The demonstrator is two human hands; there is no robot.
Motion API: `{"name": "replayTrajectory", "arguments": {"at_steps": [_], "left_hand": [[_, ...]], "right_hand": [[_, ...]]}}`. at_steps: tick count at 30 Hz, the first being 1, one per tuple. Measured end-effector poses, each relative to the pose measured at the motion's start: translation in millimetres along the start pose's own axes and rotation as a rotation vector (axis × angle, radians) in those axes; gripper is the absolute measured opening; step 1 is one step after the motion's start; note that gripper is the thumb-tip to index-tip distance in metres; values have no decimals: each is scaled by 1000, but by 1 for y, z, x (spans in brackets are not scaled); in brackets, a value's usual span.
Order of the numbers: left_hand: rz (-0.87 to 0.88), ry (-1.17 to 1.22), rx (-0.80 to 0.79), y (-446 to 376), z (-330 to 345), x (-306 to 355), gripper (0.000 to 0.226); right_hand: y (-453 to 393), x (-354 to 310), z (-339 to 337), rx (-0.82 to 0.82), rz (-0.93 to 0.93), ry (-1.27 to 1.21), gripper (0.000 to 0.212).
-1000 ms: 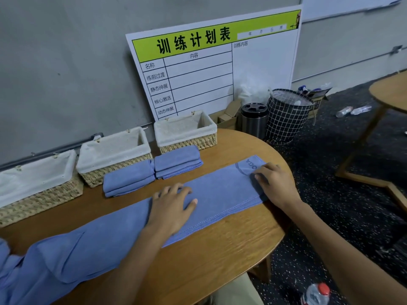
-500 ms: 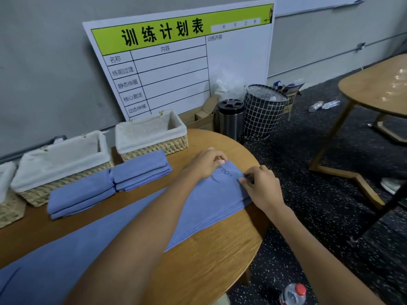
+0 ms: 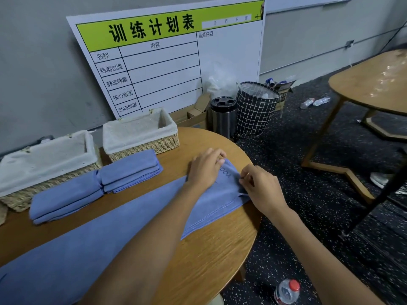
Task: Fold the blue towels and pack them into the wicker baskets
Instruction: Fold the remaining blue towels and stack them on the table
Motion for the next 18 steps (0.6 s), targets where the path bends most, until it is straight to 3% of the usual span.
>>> {"name": "replayTrajectory", "arguments": {"at_steps": [5, 10, 15, 18], "left_hand": [[72, -94, 173, 8, -39, 13, 7], [146, 23, -4, 63, -40, 27, 15], [200, 22, 94, 102, -44, 22, 26], [202, 41, 4, 104, -38, 25, 26]], "right_hand": [[4, 1, 3, -17, -81, 101, 8], [-2, 9, 1, -20, -64, -13, 11], [0, 8, 6, -42, -47, 36, 28], [-2, 8, 8, -81, -27, 55, 33]]}}
Point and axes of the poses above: each hand's wrist, its own y-axis away from the middle knuckle, its own z-axis out of the palm, x = y × z, the point moved 10 cm from there along -y, towards the middle knuckle, and after that the axes turned 12 degrees about -y, right-handed, at the moved point
